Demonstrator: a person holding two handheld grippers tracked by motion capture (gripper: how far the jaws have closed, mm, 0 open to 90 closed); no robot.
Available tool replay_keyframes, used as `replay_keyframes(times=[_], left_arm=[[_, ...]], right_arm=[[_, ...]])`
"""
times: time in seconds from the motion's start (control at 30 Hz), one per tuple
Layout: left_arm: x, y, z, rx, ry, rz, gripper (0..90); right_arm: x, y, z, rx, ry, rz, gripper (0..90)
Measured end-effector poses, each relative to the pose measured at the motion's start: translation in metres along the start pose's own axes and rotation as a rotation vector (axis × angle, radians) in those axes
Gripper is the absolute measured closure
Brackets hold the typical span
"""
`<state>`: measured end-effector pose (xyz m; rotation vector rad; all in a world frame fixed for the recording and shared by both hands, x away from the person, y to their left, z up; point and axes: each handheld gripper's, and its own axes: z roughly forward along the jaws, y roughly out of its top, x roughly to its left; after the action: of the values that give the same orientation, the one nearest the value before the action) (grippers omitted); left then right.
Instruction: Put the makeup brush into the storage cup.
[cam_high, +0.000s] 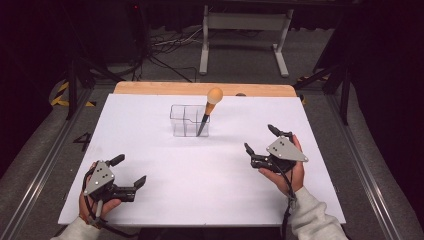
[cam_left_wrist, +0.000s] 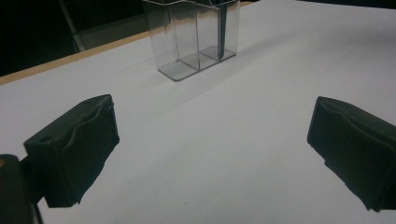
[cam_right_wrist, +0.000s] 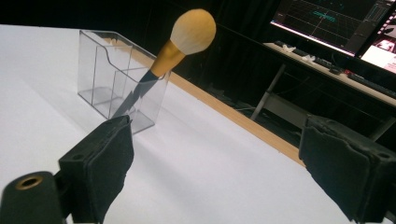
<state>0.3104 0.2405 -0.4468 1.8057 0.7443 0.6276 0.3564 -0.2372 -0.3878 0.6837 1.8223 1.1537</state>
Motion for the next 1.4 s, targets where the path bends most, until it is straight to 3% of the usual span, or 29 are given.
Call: replay_keyframes(times=[0.57, 0.77, 0.93, 1.4], left_arm=[[-0.001, 0.0, 0.0, -0.002, 0.004, 0.01, 3.0], [-0.001, 0.001, 0.0, -0.002, 0.004, 0.013, 3.0], [-0.001, 0.001, 0.001, 0.003, -0.002, 0.011, 3.0], [-0.002, 0.003, 0.006, -0.001, -0.011, 0.016, 3.0]], right_arm=[[-0.005, -0.034, -0.019, 0.057, 0.007, 0.003, 10.1], [-0.007, -0.04, -0.022, 0.062, 0.012, -0.004, 9.8], [-0.006, -0.045, -0.026, 0.079, 0.01, -0.037, 9.6], [-0.013, -0.061, -0.045, 0.117, 0.002, -0.024, 9.1]])
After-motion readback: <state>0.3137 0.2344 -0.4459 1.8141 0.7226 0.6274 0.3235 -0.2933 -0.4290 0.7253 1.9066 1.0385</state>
